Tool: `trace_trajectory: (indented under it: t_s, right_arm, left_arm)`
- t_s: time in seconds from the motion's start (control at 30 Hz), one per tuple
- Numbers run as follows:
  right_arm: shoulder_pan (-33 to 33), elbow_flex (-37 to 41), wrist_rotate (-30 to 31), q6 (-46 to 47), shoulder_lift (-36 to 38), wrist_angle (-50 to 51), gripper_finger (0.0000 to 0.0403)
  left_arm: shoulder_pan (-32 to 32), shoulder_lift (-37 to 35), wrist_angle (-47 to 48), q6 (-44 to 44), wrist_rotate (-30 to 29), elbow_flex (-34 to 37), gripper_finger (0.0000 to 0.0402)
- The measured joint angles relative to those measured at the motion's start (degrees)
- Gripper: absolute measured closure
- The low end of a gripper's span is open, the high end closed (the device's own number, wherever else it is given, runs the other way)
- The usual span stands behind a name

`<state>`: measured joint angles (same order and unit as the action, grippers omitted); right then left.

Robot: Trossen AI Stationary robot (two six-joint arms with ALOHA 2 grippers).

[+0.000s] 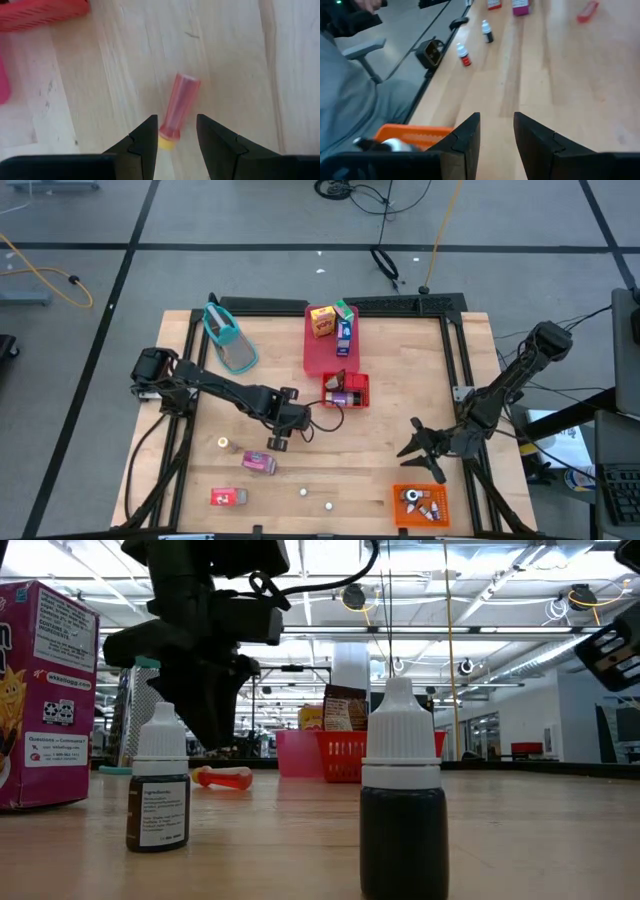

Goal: Pick & Place Kitchen Items
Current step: Put the orange food coloring bottle into the orange bin

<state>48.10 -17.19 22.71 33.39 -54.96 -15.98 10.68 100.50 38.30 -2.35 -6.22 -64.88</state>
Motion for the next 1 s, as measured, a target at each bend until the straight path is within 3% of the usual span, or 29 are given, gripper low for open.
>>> trace_trajectory:
  t_s: [0.37, 0.77, 1.0]
  right_arm:
    - [-4.7, 0.0, -0.2, -1.6, 0.0, 0.0, 0.0296]
    - [-5.4, 0.0, -0.3, -4.1, 0.0, 0.0, 0.0297]
    - [-5.4, 0.0, -0.3, -4.1, 0.0, -0.5, 0.0298]
  left_arm:
    - [0.0, 0.0, 0.9, -4.2, 0.0, 0.0, 0.0266]
    - [0.0, 0.0, 0.4, -4.0, 0.7, 0.0, 0.0266]
    - [0.0, 0.0, -5.1, -4.8, 0.9, 2.6, 0.0266]
